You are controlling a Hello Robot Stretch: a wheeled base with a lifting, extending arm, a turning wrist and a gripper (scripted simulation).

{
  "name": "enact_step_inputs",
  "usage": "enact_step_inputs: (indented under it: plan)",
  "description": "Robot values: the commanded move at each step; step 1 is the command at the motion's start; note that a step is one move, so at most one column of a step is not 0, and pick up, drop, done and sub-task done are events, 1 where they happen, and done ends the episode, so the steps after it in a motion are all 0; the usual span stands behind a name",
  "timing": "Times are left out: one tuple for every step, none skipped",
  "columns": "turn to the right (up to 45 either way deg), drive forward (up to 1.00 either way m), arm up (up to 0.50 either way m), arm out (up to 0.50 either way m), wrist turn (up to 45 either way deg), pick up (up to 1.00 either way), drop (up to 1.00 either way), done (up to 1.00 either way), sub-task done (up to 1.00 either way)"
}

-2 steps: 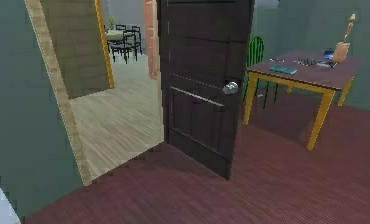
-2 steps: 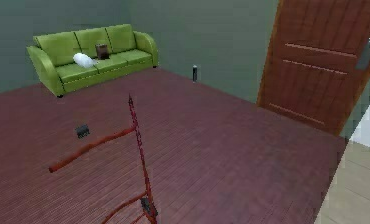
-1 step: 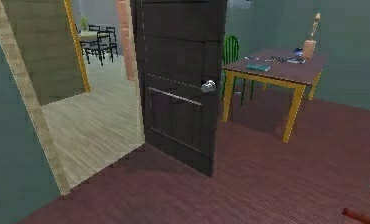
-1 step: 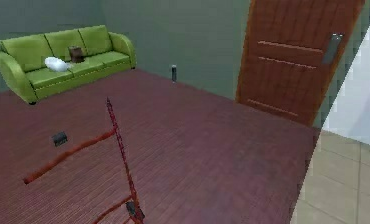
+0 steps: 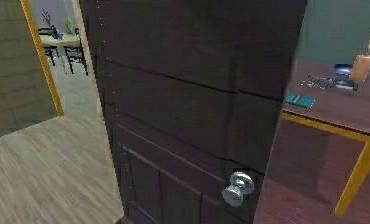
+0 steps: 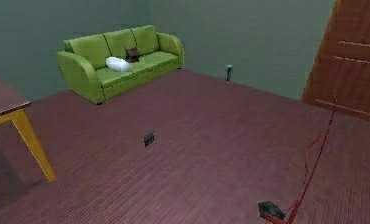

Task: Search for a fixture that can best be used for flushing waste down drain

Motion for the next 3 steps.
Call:
enact_step_inputs:
  plan:
    - [-45.0,0.0,0.0,0.0,0.0,0.0,0.0,0.0,0.0]
    - [-6.0,0.0,0.0,0.0,0.0,0.0,0.0,0.0,0.0]
    - [0.0,1.0,0.0,0.0,0.0,0.0,0.0,0.0,0.0]
